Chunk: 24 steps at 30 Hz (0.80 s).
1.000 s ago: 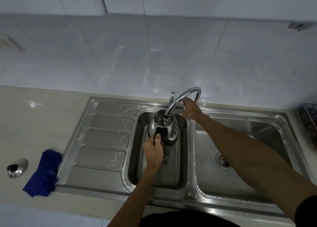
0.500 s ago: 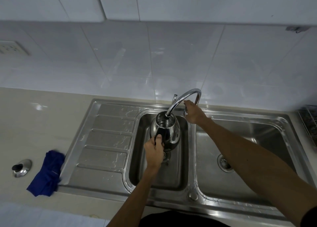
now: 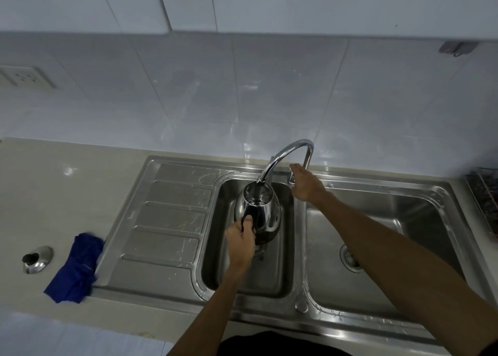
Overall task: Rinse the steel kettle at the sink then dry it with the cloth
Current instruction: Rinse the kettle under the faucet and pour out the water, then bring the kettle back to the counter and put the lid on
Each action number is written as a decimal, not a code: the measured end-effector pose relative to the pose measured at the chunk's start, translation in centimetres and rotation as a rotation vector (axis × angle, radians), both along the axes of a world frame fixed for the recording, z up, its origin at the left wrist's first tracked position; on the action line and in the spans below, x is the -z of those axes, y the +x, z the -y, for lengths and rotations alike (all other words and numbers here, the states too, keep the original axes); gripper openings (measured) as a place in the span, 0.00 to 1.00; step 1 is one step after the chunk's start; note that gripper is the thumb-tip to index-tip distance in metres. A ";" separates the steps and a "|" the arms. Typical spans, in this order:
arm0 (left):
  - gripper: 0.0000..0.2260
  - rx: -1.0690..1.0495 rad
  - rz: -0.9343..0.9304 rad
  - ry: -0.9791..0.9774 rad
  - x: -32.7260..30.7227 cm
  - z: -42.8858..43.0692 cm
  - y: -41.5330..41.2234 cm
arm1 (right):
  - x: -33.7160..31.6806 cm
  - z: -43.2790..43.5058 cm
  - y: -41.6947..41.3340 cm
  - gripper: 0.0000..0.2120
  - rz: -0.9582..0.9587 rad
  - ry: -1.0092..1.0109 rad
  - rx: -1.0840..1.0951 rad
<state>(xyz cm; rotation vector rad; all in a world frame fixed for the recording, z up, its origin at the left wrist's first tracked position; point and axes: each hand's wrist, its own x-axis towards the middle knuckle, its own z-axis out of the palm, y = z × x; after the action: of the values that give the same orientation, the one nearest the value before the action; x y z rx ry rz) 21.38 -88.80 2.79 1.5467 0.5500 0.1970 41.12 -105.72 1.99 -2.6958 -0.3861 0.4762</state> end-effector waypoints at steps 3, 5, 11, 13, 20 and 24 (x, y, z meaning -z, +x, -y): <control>0.17 -0.024 -0.026 -0.017 0.6 -0.1 -1.2 | -0.2 0.0 -0.3 0.42 -0.055 0.016 0.001; 0.18 -0.046 -0.043 -0.023 0.9 -0.3 -2.1 | 0.1 -0.3 -1.3 0.41 -0.026 0.073 0.037; 0.18 -0.126 -0.075 0.018 1.0 -2.0 -5.5 | 1.4 -2.8 -7.6 0.23 0.189 0.231 0.164; 0.18 -0.147 -0.084 0.024 0.8 -3.1 -6.7 | 1.4 -4.6 -9.6 0.17 0.110 0.300 0.152; 0.19 -0.156 -0.009 0.017 -1.9 -9.1 -10.5 | -1.6 -13.9 -14.4 0.13 -0.483 0.675 0.247; 0.19 -0.150 0.052 0.012 -4.2 -15.2 -12.9 | -3.4 -19.7 -17.3 0.15 -0.574 0.821 0.290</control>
<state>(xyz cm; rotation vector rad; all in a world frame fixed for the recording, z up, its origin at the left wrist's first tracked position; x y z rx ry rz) 8.47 -73.65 7.04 1.5083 0.6246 0.3549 23.84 -86.03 5.38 -1.6919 -0.0026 0.7638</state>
